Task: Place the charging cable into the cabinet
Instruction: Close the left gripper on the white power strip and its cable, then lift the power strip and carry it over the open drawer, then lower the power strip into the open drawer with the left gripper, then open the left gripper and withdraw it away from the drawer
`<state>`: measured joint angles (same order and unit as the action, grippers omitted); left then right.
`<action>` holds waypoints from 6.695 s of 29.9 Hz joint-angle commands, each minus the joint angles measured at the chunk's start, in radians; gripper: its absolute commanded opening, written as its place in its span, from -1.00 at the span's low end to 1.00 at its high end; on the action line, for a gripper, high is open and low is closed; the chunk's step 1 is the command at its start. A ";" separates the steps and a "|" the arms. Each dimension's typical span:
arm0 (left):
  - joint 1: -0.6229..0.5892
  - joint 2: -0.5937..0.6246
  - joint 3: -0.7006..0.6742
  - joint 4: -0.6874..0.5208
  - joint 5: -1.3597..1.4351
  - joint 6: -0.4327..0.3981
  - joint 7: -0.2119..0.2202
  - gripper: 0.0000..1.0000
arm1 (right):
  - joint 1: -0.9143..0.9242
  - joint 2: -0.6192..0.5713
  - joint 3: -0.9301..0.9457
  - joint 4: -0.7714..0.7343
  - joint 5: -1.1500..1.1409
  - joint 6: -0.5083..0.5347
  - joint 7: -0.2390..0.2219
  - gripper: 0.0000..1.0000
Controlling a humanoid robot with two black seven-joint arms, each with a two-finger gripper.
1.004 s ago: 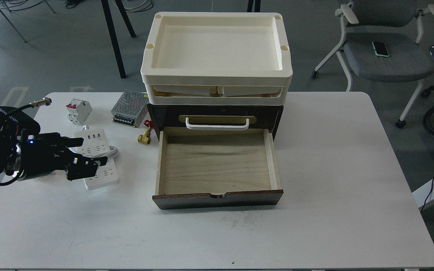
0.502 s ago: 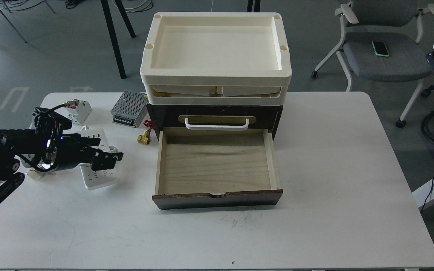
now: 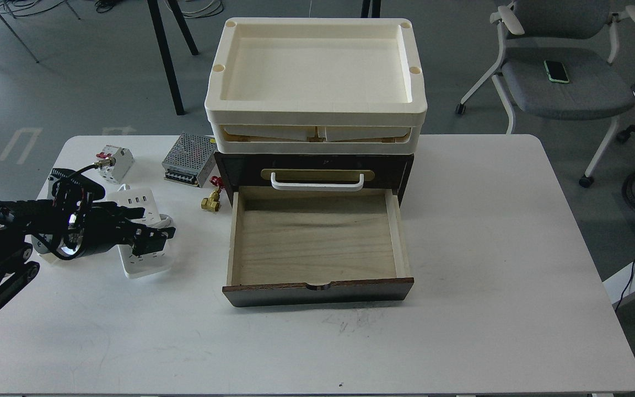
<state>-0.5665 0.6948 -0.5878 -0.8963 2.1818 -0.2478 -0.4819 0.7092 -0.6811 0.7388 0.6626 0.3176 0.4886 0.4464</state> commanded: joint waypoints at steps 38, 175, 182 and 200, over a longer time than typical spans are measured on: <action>0.003 -0.032 0.068 0.126 0.000 0.203 -0.007 -0.97 | -0.063 -0.002 0.062 0.002 0.000 0.000 0.002 1.00; -0.196 -0.207 0.175 -0.093 -0.619 -0.137 -0.007 0.31 | -0.149 0.000 0.082 -0.014 -0.003 0.000 0.009 1.00; -0.184 -0.069 0.174 -0.107 -0.698 -0.143 -0.007 0.47 | -0.152 0.000 0.082 -0.014 -0.003 0.000 0.009 1.00; -0.124 0.158 0.008 0.003 -2.065 -0.241 -0.007 0.65 | -0.160 0.044 0.177 0.138 -0.002 0.000 0.021 1.00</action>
<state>-0.6899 0.8736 -0.5179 -0.9439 0.2731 -0.4885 -0.4887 0.5496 -0.6531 0.9053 0.7780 0.3161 0.4887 0.4678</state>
